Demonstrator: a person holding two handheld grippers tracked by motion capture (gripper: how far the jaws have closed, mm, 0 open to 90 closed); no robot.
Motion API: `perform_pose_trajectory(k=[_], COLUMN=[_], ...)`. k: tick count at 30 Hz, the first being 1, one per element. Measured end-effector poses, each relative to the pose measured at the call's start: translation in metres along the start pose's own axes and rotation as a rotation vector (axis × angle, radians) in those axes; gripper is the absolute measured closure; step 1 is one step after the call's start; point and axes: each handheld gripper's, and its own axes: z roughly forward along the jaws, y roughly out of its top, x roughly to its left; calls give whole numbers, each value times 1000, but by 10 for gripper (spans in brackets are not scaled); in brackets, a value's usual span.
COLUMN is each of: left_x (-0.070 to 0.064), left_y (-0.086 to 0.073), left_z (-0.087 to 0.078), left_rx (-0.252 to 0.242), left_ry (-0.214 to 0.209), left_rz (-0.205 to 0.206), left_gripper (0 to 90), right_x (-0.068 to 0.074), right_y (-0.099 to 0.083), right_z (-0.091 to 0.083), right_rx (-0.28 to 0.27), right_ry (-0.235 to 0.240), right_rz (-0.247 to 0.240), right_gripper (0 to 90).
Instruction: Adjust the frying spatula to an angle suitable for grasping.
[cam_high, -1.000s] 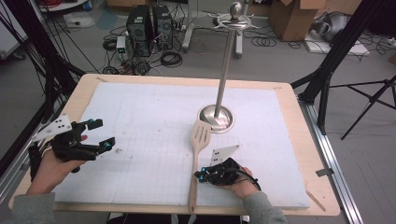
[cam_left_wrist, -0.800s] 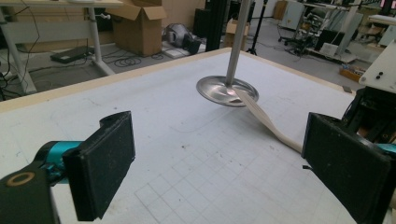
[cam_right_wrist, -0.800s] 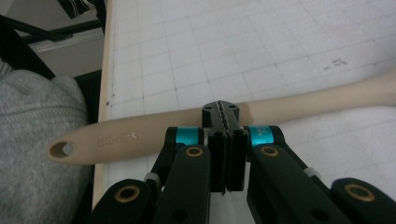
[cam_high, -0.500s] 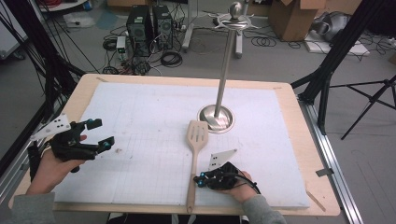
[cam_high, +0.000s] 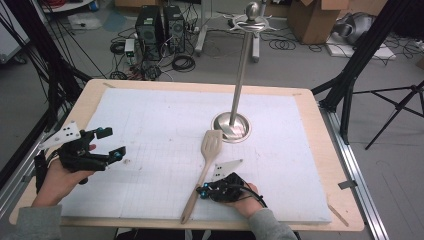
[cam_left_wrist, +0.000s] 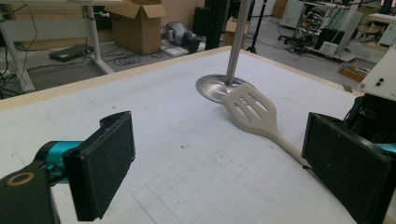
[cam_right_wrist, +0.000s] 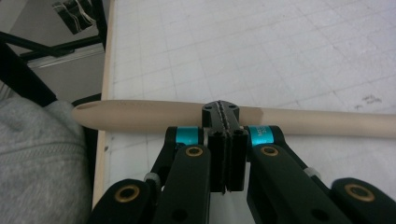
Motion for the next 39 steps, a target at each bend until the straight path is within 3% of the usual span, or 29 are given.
perform_pose_trajectory(k=[8, 11, 12, 13, 14, 15, 18, 23, 31, 33, 35, 36, 39], left_x=[0, 1, 1, 2, 2, 2, 1, 2, 2, 1, 1, 1, 0], left_y=[1, 1, 1, 0, 0, -1, -1, -2, -2, -3, -4, -4, -4], left_z=[1, 0, 0, 0, 0, 1, 2, 2, 3, 4, 6, 6, 6], left_rx=[3, -1, 1, 7, 7, 16, 19, 19, 17, 39, 40, 40, 44], left_ry=[-8, -5, -4, 7, 7, 8, 3, 0, 2, 10, 8, 8, 6], left_rz=[6, 3, 3, 6, 6, 9, 12, 9, 8, 22, 23, 23, 24], left_gripper=[101, 101, 101, 101, 101, 101, 101, 101, 101, 101, 101, 101, 101], right_x=[0, -8, -8, -17, -17, -25, -35, -45, -54, -56, -57, -57, -55], right_y=[8, 12, 12, 15, 15, 16, 16, 18, 22, 24, 25, 25, 27], right_z=[10, 4, 4, -1, -1, -2, 1, 7, 15, 17, 20, 22, 22], right_rx=[-7, -39, -39, -62, -62, -69, -52, -53, -39, -27, 16, 40, 56], right_ry=[-6, -70, -70, -126, -126, -175, -238, -271, -283, -297, -324, -336, -344], right_rz=[15, 34, 34, 65, 65, 90, 118, 137, 99, 74, 53, 19, 7], right_gripper=[900, 900, 900, 900, 900, 900, 900, 900, 900, 900, 900, 900, 900])
